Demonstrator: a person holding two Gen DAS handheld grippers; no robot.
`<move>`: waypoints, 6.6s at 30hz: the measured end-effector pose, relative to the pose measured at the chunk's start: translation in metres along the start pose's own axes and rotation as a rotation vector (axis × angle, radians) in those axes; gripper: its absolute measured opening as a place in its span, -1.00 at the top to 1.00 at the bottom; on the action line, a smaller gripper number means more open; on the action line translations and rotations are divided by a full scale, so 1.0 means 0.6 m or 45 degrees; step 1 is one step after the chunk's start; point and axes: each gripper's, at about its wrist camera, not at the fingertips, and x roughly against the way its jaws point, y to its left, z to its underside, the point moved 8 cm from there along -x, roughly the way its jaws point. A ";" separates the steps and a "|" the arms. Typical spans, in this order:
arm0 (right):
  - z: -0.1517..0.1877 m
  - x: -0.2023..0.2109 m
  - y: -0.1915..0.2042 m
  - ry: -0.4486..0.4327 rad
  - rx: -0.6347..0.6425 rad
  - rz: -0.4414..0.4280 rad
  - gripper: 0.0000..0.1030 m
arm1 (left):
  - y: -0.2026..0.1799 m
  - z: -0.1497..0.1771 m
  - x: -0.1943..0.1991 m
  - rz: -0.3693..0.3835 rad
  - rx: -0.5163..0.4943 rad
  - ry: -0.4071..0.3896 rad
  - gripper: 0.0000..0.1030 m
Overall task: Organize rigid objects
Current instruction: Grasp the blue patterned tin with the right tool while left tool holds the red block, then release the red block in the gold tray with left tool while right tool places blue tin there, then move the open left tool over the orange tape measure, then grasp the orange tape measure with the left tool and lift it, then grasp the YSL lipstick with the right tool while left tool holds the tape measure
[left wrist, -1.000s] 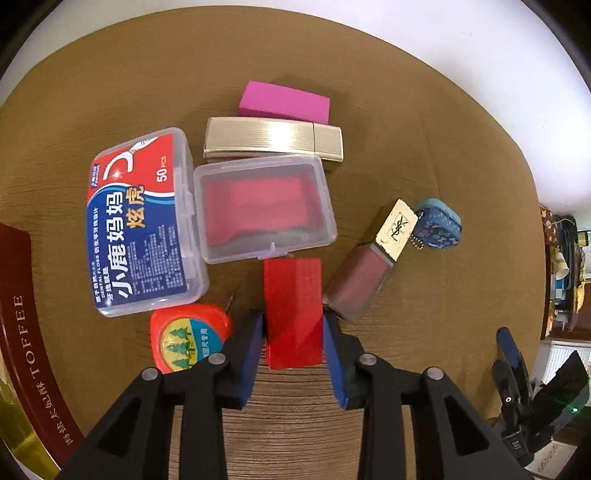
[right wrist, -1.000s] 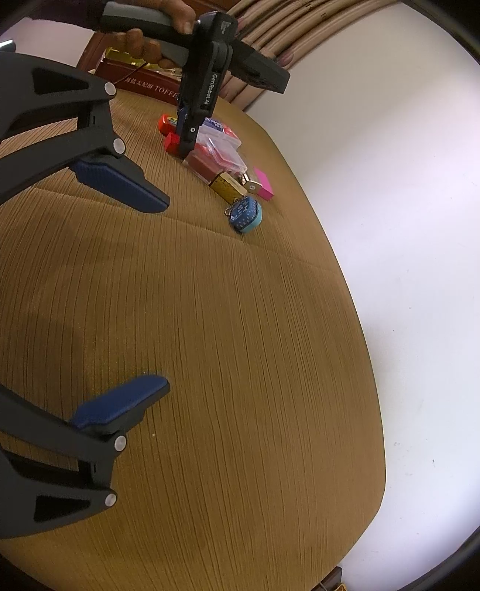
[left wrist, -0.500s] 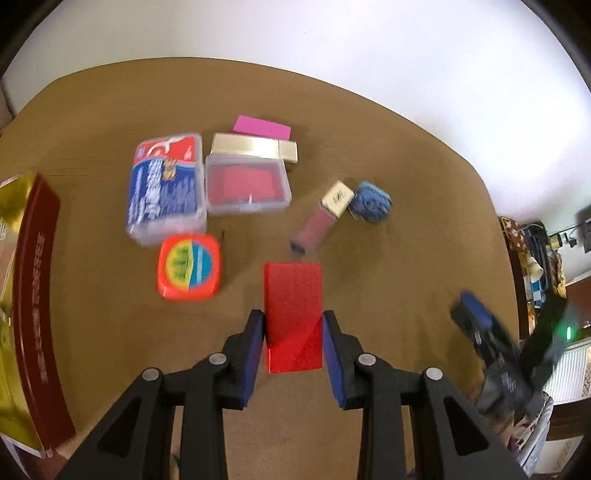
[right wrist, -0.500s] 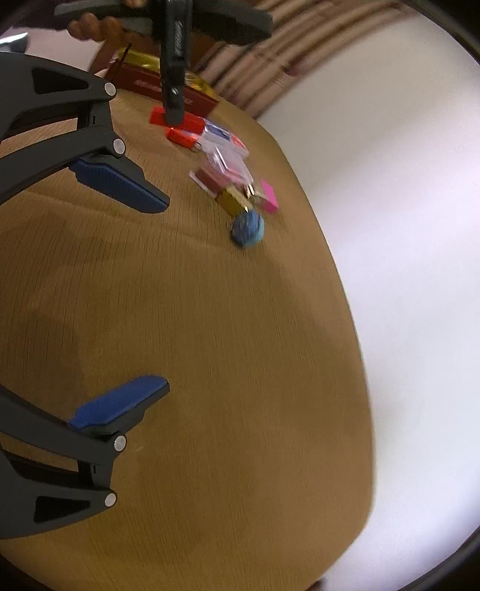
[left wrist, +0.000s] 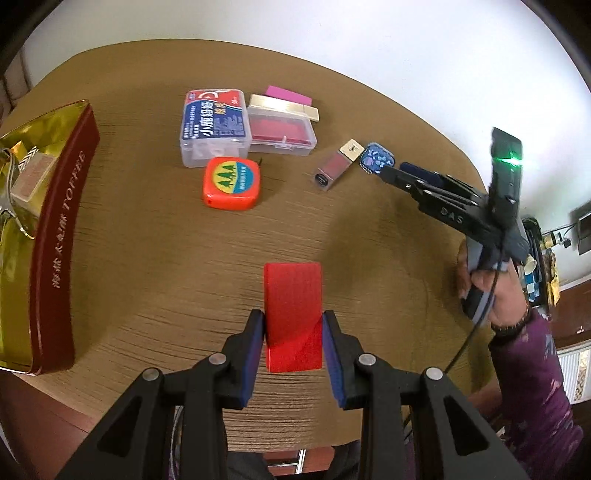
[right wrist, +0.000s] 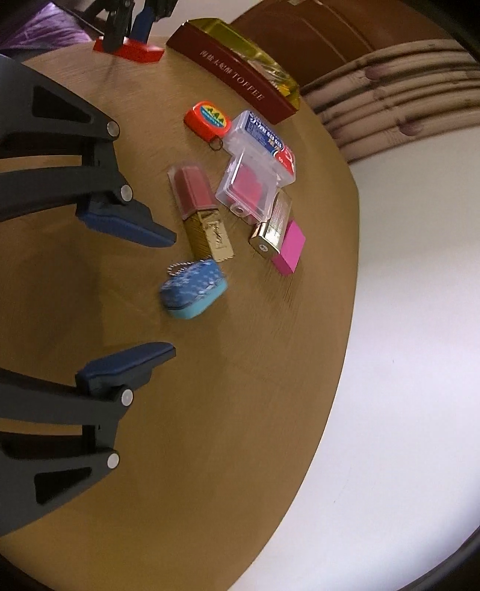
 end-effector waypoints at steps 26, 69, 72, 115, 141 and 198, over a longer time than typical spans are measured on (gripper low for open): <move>0.052 0.051 0.003 0.003 -0.186 -0.061 0.63 | 0.165 0.024 0.166 -0.144 0.239 -0.252 0.38; -0.258 -0.207 0.443 0.119 -0.008 -0.477 0.62 | 0.432 0.030 0.203 -0.449 0.463 -0.514 0.21; -0.258 -0.240 0.451 0.156 -0.014 -0.459 0.62 | 0.434 0.044 0.213 -0.384 0.498 -0.558 0.19; 0.103 0.062 -0.060 -0.040 -0.495 0.428 -0.62 | 0.142 -0.009 0.106 -0.030 0.071 -0.331 0.19; 0.093 0.077 -0.034 -0.137 -0.514 0.123 -0.64 | 0.053 -0.152 -0.119 -0.096 -0.004 0.054 0.14; -0.065 -0.097 0.044 0.225 -0.487 0.291 0.56 | 0.123 -0.027 -0.063 0.016 0.144 -0.040 0.06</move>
